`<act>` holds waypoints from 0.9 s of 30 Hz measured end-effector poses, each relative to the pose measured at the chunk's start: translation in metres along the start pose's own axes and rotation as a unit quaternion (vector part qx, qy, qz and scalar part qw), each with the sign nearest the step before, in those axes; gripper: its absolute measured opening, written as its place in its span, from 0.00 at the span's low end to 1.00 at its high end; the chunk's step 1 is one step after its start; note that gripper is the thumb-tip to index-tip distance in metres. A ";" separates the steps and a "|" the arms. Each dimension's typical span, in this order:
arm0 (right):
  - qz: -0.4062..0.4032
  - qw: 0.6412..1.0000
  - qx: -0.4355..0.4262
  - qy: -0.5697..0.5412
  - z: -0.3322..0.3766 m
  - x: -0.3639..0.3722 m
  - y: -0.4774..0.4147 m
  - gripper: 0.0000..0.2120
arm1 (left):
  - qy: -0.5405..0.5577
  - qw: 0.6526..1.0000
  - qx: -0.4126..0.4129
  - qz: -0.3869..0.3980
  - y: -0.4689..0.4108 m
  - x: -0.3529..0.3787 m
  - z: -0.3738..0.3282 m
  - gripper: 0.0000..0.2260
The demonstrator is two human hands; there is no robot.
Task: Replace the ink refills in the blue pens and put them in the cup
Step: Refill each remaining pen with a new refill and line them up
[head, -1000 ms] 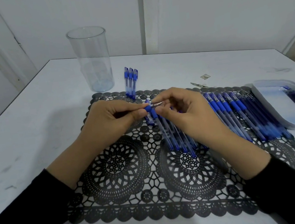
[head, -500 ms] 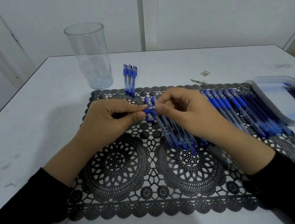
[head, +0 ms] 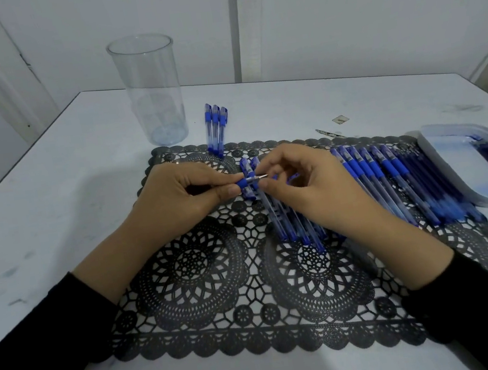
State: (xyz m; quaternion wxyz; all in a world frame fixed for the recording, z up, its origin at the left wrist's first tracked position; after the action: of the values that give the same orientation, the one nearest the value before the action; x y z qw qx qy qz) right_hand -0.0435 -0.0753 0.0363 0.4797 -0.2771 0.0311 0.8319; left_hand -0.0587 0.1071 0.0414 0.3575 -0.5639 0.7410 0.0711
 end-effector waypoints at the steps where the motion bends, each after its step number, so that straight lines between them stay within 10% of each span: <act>1: 0.001 1.000 0.005 -0.006 -0.001 0.000 0.000 0.07 | 0.000 1.000 0.000 0.000 0.000 0.000 0.000 0.13; 27: 0.036 0.992 0.020 0.123 0.000 0.003 0.005 0.05 | -0.003 0.998 -0.051 -0.033 0.002 -0.015 0.017 0.11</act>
State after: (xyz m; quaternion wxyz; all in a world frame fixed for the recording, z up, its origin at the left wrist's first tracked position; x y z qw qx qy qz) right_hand -0.0483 -0.0759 0.0341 0.4472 -0.3661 0.1166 0.8077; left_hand -0.0508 0.1284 0.0380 0.3331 -0.6049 0.7166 0.0986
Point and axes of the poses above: each hand's wrist, its own y-axis away from the middle knuckle, its own x-axis out of the palm, z = x × y, the point moved 6 cm from there along -y, towards the middle knuckle, and after that the axes turned 11 degrees about z, right-handed, at the moved point
